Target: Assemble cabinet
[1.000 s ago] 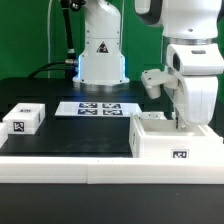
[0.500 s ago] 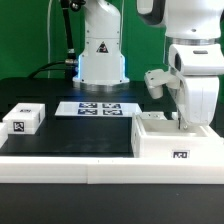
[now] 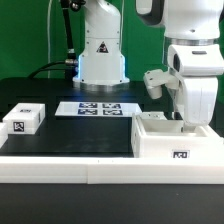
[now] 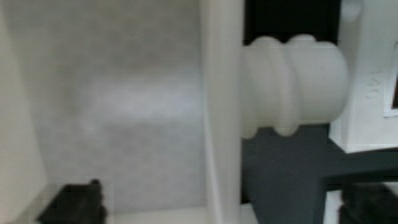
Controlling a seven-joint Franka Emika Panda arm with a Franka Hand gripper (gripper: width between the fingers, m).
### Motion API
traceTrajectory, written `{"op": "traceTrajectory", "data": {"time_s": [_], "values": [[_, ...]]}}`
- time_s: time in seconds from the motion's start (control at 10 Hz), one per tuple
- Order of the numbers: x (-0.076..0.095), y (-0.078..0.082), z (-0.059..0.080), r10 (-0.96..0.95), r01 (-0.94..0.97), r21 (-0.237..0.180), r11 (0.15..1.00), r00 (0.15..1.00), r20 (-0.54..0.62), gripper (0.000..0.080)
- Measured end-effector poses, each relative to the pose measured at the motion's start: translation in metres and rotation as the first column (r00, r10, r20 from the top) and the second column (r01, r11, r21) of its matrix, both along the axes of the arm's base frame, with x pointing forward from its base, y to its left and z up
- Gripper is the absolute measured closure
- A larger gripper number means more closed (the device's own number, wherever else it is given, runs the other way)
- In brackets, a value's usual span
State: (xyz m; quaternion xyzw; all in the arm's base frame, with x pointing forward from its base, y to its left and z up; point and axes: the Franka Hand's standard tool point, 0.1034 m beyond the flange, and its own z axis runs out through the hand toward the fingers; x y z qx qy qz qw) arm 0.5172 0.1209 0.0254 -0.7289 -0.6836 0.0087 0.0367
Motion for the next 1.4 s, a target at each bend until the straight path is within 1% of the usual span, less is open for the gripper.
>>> {"op": "traceTrajectory", "data": {"time_s": [0.1, 0.2, 0.3, 0.5, 0.6, 0.8, 1.0, 1.1, 1.2, 1.4], "values": [[0.0, 0.0, 0.0, -0.001, 0.001, 0.0, 1.0, 1.0, 0.0, 0.0049], [0.0, -0.001, 0.0, -0.001, 0.001, 0.0, 1.0, 1.0, 0.0, 0.0049], [0.0, -0.001, 0.0, -0.002, 0.002, 0.0, 1.0, 1.0, 0.0, 0.0007], [-0.001, -0.002, 0.001, -0.003, 0.003, -0.001, 1.0, 1.0, 0.0, 0.0002], [-0.005, -0.004, 0.007, -0.005, 0.005, -0.005, 1.0, 1.0, 0.002, 0.0002], [-0.021, 0.0, 0.025, -0.029, 0.029, -0.016, 0.999, 1.0, 0.011, 0.0002], [-0.039, 0.006, 0.035, -0.041, 0.041, -0.02, 0.999, 0.999, 0.012, 0.0002], [-0.048, 0.011, 0.038, -0.05, 0.05, -0.019, 0.999, 0.999, 0.016, 0.0002], [-0.051, 0.013, 0.037, -0.063, 0.063, -0.016, 0.998, 0.998, 0.02, 0.0002], [-0.05, 0.011, 0.037, -0.068, 0.068, -0.016, 0.998, 0.998, 0.02, 0.0002]]}}
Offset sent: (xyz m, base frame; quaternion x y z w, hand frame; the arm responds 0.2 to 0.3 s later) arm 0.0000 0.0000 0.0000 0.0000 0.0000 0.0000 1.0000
